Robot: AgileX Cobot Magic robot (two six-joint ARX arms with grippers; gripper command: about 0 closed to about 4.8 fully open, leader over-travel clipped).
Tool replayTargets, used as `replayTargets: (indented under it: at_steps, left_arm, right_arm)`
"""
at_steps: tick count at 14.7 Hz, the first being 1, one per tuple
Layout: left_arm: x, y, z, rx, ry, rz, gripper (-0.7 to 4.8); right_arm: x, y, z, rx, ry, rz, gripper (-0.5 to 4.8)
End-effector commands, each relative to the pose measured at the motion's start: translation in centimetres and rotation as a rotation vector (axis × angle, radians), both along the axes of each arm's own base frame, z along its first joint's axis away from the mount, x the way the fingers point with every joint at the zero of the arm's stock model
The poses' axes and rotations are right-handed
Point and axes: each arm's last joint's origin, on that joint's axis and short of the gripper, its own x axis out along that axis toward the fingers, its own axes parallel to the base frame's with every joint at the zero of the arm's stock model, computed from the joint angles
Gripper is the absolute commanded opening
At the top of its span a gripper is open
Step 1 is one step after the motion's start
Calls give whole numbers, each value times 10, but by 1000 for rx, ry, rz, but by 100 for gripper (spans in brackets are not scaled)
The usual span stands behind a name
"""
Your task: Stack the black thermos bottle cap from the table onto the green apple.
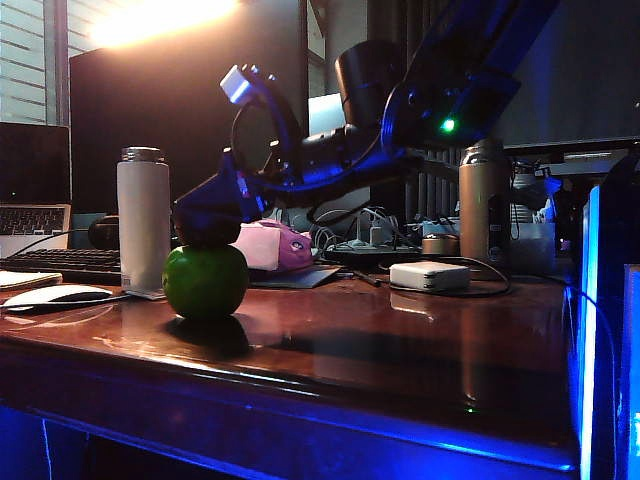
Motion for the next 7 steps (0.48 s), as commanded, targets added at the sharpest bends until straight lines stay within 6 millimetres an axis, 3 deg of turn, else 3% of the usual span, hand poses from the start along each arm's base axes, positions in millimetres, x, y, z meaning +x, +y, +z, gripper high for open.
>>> replayTargets:
  at_steps: [1,5,6,7]
  left_arm:
    - [0,0,3,-3,-20,-5,-5]
    - [0,0,3,-3,-20,-4,-5]
    - [0,0,3,-3,-20,-5,-5]
    - [0,0,3,-3,-20,-5,-5]
  right_arm:
    - [-3,-1,15,17,-21,6,479]
    - [-12,-10,58,52,-101,-74,479]
    - [-17,-15,74,57,-123,-125,435]
    - [-22,-19,88,54,-132,-169,323]
